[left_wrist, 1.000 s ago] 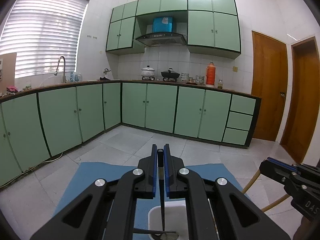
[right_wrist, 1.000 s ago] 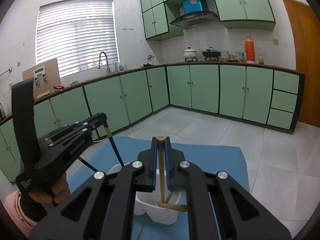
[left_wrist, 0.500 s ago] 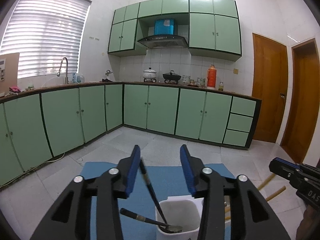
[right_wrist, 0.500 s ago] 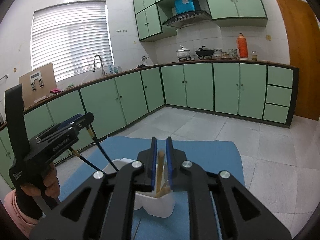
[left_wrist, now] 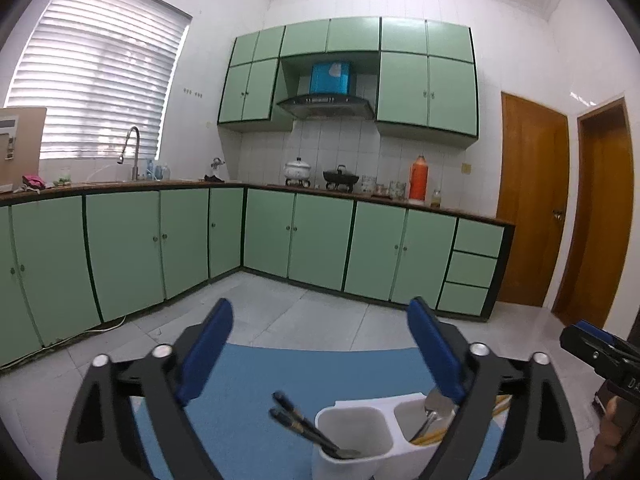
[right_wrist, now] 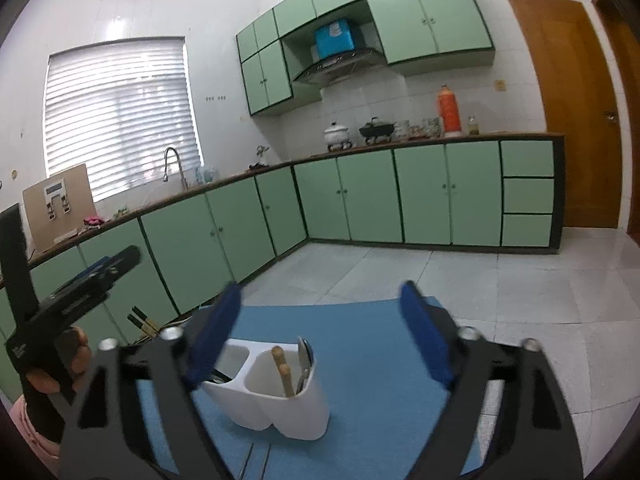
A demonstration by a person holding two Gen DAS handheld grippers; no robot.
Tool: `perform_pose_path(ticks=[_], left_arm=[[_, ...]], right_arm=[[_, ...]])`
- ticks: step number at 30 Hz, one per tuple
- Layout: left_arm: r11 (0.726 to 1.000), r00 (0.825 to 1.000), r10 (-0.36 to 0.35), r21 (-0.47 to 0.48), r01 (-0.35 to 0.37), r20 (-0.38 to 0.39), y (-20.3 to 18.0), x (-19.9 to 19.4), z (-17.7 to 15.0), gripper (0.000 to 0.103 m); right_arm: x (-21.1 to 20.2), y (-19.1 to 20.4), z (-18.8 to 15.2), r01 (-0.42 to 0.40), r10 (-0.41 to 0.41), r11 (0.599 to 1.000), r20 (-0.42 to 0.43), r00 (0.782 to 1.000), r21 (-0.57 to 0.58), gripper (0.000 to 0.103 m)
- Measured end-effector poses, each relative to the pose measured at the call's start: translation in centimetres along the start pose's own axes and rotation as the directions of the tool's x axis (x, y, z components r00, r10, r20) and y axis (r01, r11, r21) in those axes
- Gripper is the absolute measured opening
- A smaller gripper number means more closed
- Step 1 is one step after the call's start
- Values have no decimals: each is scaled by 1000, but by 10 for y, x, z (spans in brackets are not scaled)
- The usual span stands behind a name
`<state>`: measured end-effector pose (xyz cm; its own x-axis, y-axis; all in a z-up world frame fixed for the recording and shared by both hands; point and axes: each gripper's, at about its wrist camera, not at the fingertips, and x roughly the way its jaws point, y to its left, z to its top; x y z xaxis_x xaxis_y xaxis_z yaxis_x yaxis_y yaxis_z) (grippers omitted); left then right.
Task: Organize utensils
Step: 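Withdraw both tools from the caddy back toward the two grey chopsticks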
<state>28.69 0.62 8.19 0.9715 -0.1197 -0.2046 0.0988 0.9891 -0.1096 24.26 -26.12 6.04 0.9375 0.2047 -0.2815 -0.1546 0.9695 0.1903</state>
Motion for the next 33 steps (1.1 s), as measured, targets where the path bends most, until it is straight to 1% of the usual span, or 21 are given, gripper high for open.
perform_pose_path(ticks=[2, 3, 5, 7, 11, 18, 24, 29, 33], left_arm=[[1000, 1000, -5, -11, 5, 9, 4, -16, -4, 96], [1000, 1000, -1, -15, 2, 9, 6, -25, -8, 97], [1000, 1000, 9, -16, -9, 6, 10, -36, -15, 97], [999, 1000, 30, -20, -30, -10, 13, -49, -26, 97], [999, 998, 36, -32, -37, -53, 18, -67, -51, 97], [998, 990, 67, -5, -68, -125, 19, -96, -97, 97], [996, 983, 86, 28, -82, -163, 14, -112, -126, 97], [994, 970, 97, 70, -83, -222, 11, -127, -162, 97], [994, 955, 93, 82, -72, -283, 9, -135, -188, 97]], right_arm=[[-10, -3, -5, 0, 0, 1000, 9, 1000, -6, 91], [-14, -4, -8, 1, -1, 1000, 10, 1000, -7, 94], [-24, -7, -17, 9, -9, 1000, 14, 1000, -2, 96], [-33, -8, -27, 4, -4, 1000, 10, 1000, 0, 97], [-50, -10, -48, -3, 3, 1000, 0, 1000, 11, 97], [-72, -1, -88, 1, -1, 1000, -50, 999, -11, 97], [-83, 14, -126, -8, 5, 1000, -111, 994, -27, 97], [-94, 22, -161, -13, 9, 1000, -170, 985, -19, 97], [-99, 32, -191, -12, 6, 999, -215, 977, -29, 97]])
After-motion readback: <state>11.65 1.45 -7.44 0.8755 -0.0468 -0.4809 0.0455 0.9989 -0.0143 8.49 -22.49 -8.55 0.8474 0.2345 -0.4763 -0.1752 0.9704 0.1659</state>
